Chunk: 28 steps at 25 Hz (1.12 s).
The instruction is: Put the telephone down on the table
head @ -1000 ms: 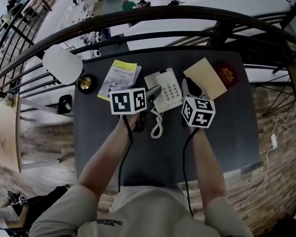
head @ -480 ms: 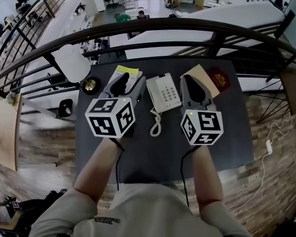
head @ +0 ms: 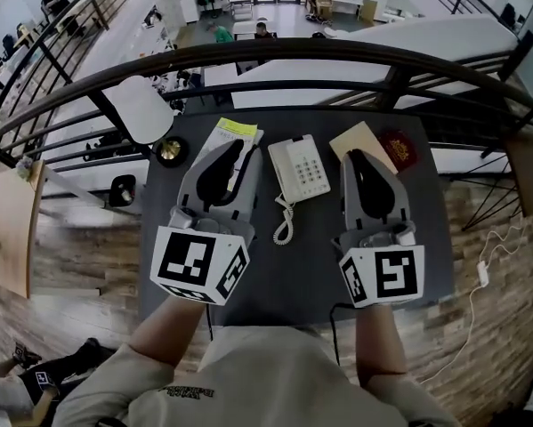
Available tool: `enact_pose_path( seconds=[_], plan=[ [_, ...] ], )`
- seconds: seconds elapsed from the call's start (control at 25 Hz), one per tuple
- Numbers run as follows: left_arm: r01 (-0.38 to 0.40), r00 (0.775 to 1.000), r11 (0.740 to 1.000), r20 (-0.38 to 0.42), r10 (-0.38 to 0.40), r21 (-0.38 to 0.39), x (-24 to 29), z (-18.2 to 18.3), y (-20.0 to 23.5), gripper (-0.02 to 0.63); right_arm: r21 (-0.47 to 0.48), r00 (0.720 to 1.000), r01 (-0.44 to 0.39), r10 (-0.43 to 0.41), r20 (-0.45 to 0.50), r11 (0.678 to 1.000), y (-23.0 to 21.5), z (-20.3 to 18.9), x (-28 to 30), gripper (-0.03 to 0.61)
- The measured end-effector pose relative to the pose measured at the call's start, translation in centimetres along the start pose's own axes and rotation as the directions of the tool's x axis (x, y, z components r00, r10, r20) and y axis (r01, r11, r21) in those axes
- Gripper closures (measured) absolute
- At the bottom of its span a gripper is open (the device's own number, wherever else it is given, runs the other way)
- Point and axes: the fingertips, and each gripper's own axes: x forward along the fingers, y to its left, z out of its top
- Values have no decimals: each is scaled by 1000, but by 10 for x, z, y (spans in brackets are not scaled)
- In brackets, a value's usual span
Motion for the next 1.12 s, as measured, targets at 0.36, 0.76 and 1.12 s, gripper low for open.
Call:
enact_pose_path(
  seconds=[0.36,0.76,1.12],
  plan=[
    [42,999,999,13,-42,11,-29,-33,-31,586,-16,996,20,-21,-85,1000,12,-45,-37,563],
    [22,999,999,-25,-22,27,-54,-85,-42,609,5,987,-59,59,-148,998,67,-62,-72,567],
    [29,998,999,-55,-27,32,-65,-95,-43,609,61,979,-96,106,-175,993,80,-64,-87,574]
  ],
)
